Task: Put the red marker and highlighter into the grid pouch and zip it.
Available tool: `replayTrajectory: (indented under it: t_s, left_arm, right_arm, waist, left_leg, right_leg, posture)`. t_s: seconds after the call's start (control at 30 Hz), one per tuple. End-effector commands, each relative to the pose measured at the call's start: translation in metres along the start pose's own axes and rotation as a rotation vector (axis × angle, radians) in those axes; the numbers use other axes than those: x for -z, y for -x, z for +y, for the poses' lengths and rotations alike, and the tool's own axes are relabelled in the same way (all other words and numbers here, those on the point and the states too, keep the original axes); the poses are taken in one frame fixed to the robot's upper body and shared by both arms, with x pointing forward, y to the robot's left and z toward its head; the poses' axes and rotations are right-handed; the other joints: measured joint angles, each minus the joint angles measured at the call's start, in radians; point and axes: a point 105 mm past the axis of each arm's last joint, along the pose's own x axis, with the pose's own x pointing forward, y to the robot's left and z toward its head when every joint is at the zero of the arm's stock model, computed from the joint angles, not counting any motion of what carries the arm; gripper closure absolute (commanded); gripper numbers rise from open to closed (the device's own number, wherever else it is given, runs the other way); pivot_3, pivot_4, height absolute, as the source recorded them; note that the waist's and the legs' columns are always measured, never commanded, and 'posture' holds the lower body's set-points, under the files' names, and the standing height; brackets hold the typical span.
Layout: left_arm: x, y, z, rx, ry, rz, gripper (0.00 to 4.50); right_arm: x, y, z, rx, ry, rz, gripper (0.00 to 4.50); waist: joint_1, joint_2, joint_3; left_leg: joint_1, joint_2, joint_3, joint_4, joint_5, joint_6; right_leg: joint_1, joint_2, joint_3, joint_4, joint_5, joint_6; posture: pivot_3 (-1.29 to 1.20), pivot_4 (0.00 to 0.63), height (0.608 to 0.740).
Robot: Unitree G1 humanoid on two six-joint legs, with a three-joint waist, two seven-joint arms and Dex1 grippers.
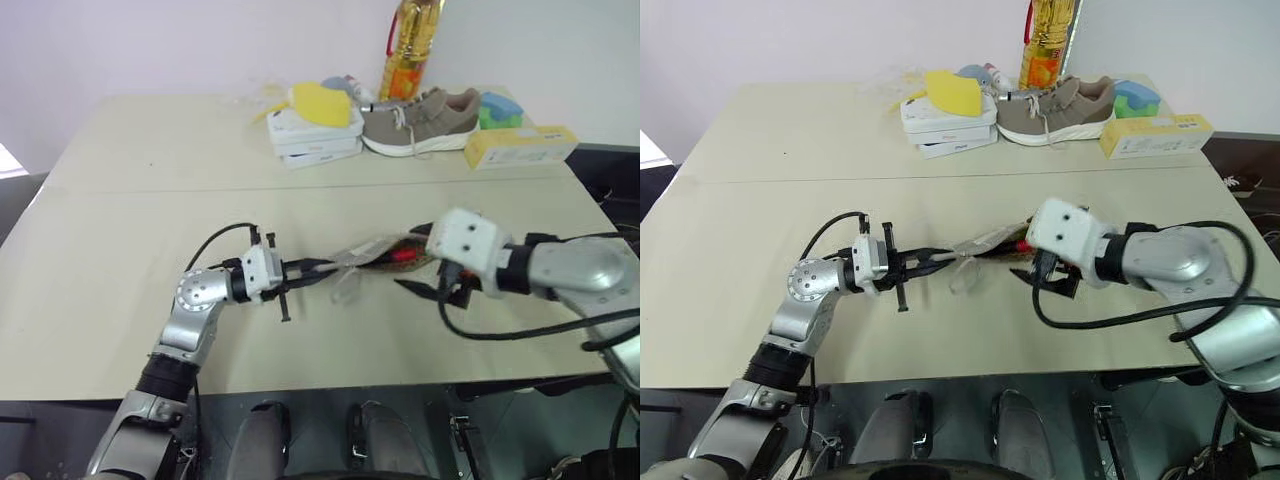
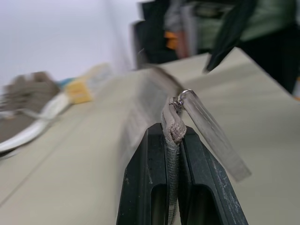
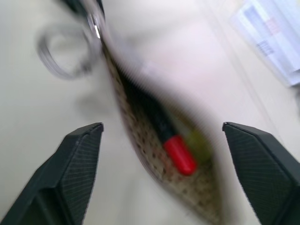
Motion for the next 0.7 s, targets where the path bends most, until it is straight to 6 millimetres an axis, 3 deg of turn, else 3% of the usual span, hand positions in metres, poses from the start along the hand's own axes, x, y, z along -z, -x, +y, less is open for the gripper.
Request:
replayTrajectory:
  t_s: [0.03, 0.3, 0.63, 0.7]
  left_arm:
    - [-0.009, -0.008, 0.015, -0.095, -0.042, -0.037, 4.5]
    - [-0.006, -0.024, 0.019, -0.183, -0.048, -0.06, 4.5]
    - [-0.008, -0.027, 0.015, -0.182, -0.047, -0.079, 4.5]
    - [-0.009, -0.028, 0.016, -0.181, -0.048, -0.082, 4.5]
  right_arm:
    - [-0.014, 0.009, -0.002, 0.033, -0.079, -0.088, 0.17]
    - [-0.007, -0.022, 0.019, 0.044, -0.346, -0.148, 0.17]
    - [-0.004, -0.067, 0.011, 0.15, -0.607, -0.179, 0.17]
    - [-0.005, -0.071, 0.011, 0.152, -0.626, -0.183, 0.69]
  waist:
    - [-0.001, 0.0, 0.0]
    - [-0.004, 0.0, 0.0]
    - [-0.004, 0.0, 0.0]
    - [-0.004, 0.0, 0.0]
  left_leg:
    - [0.0, 0.0, 0.0, 0.0, 0.0, 0.0]
    - [0.001, 0.0, 0.0, -0.001, 0.0, 0.0]
    - [0.001, 0.0, 0.0, -0.001, 0.0, 0.0]
    - [0.001, 0.0, 0.0, -0.001, 0.0, 0.0]
  right_leg:
    - [0.0, 0.0, 0.0, 0.0, 0.0, 0.0]
    - [0.0, 0.001, 0.0, 0.001, 0.0, 0.0]
    - [0.0, 0.0, -0.001, 0.001, 0.0, 0.0]
    - [0.0, 0.001, -0.001, 0.001, 0.0, 0.0]
  posture:
    - [0.0, 0.15, 0.74]
    - [0.0, 0.15, 0.74]
    - [0.0, 0.15, 0.74]
    - [0.0, 0.15, 0.74]
